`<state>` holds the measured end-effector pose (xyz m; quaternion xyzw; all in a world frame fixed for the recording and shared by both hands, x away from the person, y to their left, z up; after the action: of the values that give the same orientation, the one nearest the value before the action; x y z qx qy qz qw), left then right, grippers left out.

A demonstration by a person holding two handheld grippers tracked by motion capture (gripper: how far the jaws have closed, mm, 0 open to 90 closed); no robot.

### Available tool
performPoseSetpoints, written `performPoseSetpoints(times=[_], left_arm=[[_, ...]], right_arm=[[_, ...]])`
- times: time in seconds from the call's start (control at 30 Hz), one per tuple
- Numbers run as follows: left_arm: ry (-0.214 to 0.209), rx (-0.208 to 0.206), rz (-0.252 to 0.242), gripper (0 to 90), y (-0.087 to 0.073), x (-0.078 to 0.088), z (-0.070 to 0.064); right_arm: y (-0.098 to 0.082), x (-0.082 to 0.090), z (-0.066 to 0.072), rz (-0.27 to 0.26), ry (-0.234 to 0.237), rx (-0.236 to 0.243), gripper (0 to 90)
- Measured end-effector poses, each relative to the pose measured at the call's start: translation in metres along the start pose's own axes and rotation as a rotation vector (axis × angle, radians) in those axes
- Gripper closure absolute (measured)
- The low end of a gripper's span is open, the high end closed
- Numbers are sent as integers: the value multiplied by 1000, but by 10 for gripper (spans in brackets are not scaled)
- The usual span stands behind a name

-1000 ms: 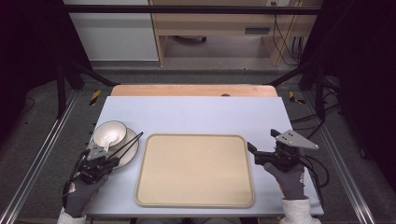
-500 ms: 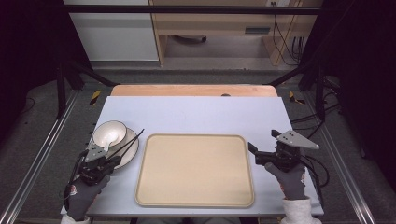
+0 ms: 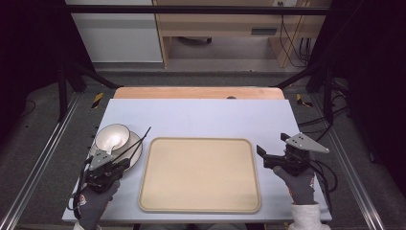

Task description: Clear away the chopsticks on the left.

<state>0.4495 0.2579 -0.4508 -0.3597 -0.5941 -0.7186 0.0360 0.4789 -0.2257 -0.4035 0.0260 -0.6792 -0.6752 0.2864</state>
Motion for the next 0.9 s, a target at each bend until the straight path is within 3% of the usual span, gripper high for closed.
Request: performPoseSetpoints(times=[0.1,0.27,0.67,0.8,0.83,0.9], left_arm=[[10,-5,-8,856,2,-1,-10],[32,25,-28,856,4,-2,-21],[83,115,-60,856,7,1,-29],[118,131,-66,855,8,1,-34],[151,140,-74,856,7,1,-37],[156,154,-73,856,6,0,-38]], right_arm=[[-1,-2,1,8,-5,5,39],[-3,-3,2,18,-6,7,38],[-2,-2,2,10,-7,9,33],[-2,-1,3,5,-2,4,36],[-2,-1,4,4,2,3,36],[-1,-1,4,3,1,7,36]])
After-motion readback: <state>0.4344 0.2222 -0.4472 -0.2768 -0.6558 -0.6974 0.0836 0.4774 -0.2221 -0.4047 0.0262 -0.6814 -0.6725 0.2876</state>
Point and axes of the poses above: each handheld gripper's, and its own axes: x roughly backward along the jaws, y roughly out of its top, z roughly to its left, the point moved 5 cm from there along -x, roughly forward along the jaws, and after that the axes turned 4 degrees about -x, right-handed, at the moved point
